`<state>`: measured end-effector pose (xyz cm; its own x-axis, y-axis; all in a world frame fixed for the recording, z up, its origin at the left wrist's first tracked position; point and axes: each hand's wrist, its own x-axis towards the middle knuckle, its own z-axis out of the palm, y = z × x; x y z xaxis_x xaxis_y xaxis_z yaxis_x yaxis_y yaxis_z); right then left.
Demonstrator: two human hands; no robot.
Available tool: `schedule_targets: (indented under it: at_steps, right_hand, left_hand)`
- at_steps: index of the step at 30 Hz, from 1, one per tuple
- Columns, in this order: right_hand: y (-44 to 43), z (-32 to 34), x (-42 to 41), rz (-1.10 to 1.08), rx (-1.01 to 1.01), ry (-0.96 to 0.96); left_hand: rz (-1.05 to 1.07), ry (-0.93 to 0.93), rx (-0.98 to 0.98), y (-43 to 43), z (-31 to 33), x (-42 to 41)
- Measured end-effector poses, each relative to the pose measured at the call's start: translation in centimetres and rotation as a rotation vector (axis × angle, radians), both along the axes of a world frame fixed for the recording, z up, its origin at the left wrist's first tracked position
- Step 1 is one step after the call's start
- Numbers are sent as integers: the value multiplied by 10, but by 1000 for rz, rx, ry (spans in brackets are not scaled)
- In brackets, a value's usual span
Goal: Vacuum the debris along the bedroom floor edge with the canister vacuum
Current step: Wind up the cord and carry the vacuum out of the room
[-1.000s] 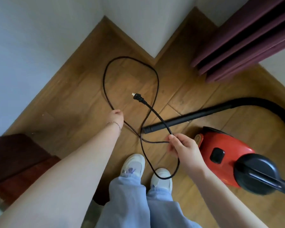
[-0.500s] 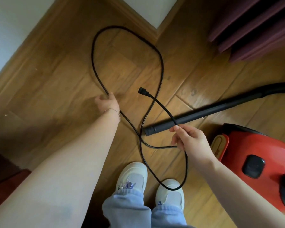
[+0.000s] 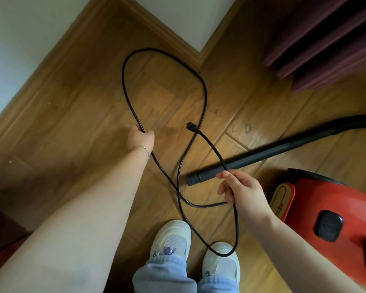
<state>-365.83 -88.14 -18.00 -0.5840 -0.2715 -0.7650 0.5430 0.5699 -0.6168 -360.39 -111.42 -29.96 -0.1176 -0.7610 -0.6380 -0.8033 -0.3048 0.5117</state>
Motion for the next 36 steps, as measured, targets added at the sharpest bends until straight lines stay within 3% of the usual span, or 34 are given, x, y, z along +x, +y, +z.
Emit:
schedule_targets:
  at_steps: [2, 6, 13, 18, 21, 27, 33, 36]
  right_hand:
    - [-3, 8, 1, -21, -17, 10]
    - [-8, 52, 6, -101, -75, 29]
    - [-5, 166, 26, -301, -318, -7]
    - [15, 237, 40, -512, -410, -91]
    - [39, 268, 47, -622, -368, -102]
    - [97, 304, 54, -714, -262, 66]
    - [132, 317, 45, -782, -237, 74]
    - [146, 318, 34, -847, -230, 100]
  left_hand:
    - [63, 250, 60, 7, 25, 5]
    - [-196, 451, 8, 41, 107, 24]
    - [-829, 388, 58, 137, 263, 87]
    - [-1304, 341, -292, 189, 333, 110]
    - [-1385, 378, -292, 211, 353, 113]
    - [-1588, 269, -196, 239, 386, 97]
    - [-1477, 243, 33, 254, 389, 71]
    - [-1505, 249, 50, 262, 381, 51]
